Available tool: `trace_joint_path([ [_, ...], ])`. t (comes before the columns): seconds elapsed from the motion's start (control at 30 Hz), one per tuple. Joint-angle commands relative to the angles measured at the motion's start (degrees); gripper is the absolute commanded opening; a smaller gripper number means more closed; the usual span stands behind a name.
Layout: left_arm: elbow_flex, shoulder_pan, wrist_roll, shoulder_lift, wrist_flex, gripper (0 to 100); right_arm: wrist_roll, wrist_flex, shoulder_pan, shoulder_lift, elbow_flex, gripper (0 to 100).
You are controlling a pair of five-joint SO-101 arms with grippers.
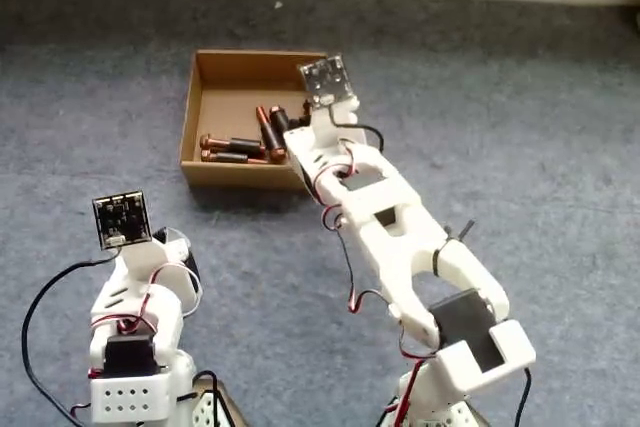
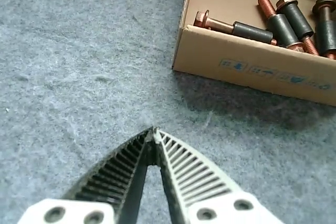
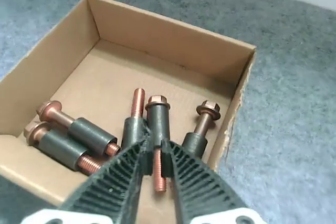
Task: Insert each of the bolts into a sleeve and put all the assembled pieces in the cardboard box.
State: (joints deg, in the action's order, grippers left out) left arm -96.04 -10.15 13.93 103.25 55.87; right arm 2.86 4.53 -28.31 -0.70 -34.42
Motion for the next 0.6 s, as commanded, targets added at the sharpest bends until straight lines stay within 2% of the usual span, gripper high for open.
trace_joint_path([
  [0.0, -1.1, 0.7, -0.5, 0.5, 0.2, 1, -0.4, -0.9, -0.2, 9.7, -4.4, 0.7],
  [0.43, -1.1, 0.7, -0.5, 0.6, 0.2, 1, -0.4, -0.9, 0.0, 44.2, -35.0, 0.8],
  [0.57, -1.1, 0.7, -0.5, 0.6, 0.2, 1, -0.4, -0.9, 2.4, 56.0, -43.6, 0.8],
])
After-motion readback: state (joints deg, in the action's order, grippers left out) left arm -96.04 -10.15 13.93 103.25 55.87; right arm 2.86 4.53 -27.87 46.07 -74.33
